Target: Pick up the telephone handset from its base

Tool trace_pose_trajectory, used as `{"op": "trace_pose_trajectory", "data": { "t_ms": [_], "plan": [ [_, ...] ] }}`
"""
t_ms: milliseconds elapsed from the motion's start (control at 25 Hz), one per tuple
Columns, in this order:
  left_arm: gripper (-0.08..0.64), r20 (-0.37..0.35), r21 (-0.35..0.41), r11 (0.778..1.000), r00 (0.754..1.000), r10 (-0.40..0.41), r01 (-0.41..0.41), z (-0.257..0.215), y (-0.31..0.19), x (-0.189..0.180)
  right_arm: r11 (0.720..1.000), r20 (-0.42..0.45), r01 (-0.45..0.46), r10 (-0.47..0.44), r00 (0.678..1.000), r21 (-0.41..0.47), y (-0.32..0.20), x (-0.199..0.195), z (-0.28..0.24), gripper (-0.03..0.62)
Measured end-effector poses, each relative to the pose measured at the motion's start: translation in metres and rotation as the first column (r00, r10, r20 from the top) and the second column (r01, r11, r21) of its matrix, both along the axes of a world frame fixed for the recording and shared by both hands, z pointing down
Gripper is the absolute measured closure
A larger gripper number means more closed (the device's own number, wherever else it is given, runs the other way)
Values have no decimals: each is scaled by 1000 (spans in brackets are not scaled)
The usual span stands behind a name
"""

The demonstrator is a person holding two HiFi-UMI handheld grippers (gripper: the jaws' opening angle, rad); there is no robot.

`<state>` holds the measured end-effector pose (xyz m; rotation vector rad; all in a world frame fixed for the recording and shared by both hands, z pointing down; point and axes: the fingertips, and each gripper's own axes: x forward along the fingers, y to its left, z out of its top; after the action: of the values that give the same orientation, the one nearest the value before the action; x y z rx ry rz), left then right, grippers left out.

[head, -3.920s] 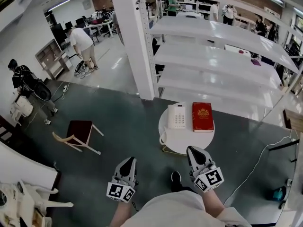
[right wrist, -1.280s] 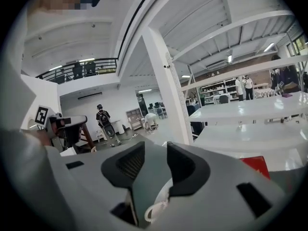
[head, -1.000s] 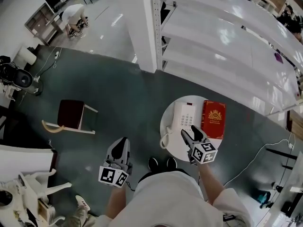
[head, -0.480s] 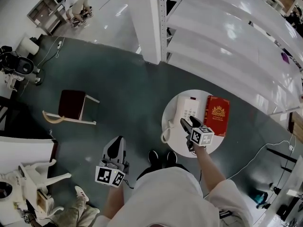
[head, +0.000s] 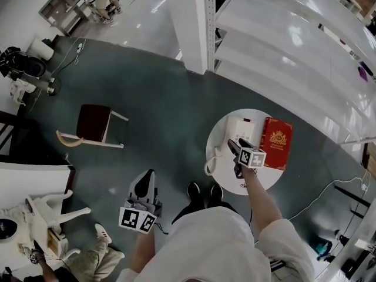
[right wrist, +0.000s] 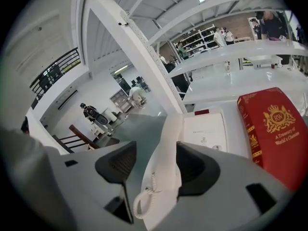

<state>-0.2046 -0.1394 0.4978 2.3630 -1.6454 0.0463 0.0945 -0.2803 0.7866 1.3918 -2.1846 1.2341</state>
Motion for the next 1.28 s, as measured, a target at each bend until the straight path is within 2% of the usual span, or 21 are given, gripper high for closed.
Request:
{"op": "trace_pose_trajectory", "data": {
  "t_ms": [400, 600, 680, 960, 1280],
  "plan": [
    [537, 7, -37, 999, 1000, -13, 13, 11, -1, -2, 997, 43, -14, 17, 999, -70, -22, -5, 34, 325],
    [537, 58, -49, 999, 998, 6, -3, 16, 0, 4, 996, 25, 19, -17, 1000, -87, -25, -8, 47, 334],
    [537, 56, -52, 999, 998, 8, -5, 18, 0, 5, 996, 34, 16, -13, 999, -92, -26, -9, 50, 334],
    [537, 44, -71, 996, 998, -52, 55, 26, 8, -6, 994, 68, 24, -17, 998, -104, -31, -19, 54, 339],
    [537, 38, -97, 992, 996, -82, 86, 32, 19, -15, 992, 73, 9, 0, 997, -128, -37, -19, 66, 370]
  ]
}}
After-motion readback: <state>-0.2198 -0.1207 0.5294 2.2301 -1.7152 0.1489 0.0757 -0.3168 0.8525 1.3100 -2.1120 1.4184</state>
